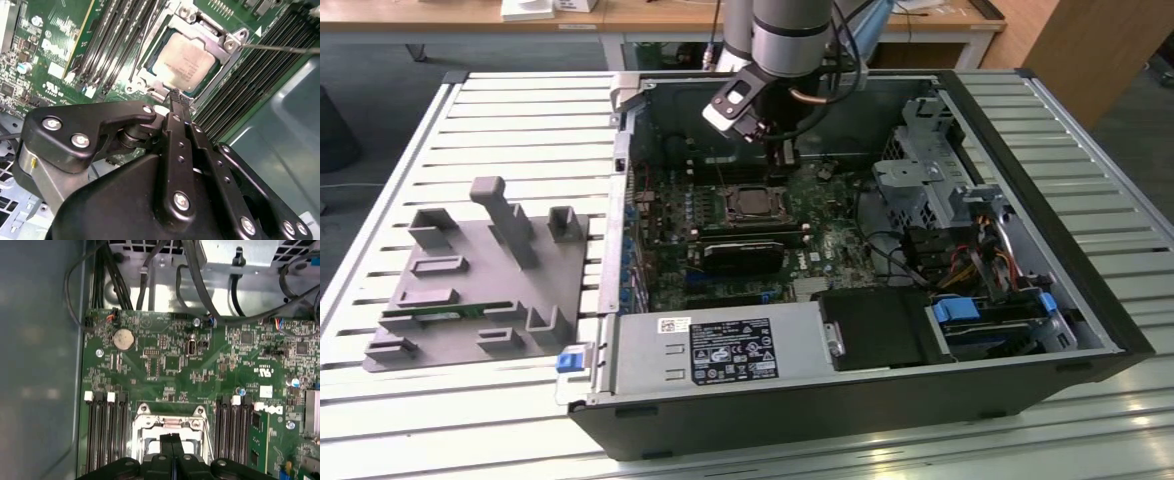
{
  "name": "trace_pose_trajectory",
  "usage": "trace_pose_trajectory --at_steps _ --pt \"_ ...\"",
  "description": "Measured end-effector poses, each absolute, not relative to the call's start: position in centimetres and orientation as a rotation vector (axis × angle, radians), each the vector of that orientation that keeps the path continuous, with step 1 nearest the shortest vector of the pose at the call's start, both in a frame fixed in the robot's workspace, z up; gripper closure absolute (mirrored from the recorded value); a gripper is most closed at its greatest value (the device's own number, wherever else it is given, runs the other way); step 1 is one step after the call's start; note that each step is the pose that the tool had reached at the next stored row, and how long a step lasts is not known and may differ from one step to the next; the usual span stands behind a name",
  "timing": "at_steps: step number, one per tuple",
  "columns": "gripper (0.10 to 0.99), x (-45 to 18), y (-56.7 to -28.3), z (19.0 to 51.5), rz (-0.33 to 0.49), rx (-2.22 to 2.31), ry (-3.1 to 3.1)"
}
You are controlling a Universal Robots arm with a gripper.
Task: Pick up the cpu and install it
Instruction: 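Close the cpu cover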
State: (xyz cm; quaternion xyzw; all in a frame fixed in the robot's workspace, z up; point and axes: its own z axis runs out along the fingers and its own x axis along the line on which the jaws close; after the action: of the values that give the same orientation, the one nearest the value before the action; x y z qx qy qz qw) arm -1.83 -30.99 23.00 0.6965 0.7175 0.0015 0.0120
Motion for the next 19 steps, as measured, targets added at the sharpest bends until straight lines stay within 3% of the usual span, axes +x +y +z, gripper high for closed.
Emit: trace_pose_trajectory --at_steps 19 --pt "0.98 -4.0 -31.0 22.9 0.005 2.171 2.237"
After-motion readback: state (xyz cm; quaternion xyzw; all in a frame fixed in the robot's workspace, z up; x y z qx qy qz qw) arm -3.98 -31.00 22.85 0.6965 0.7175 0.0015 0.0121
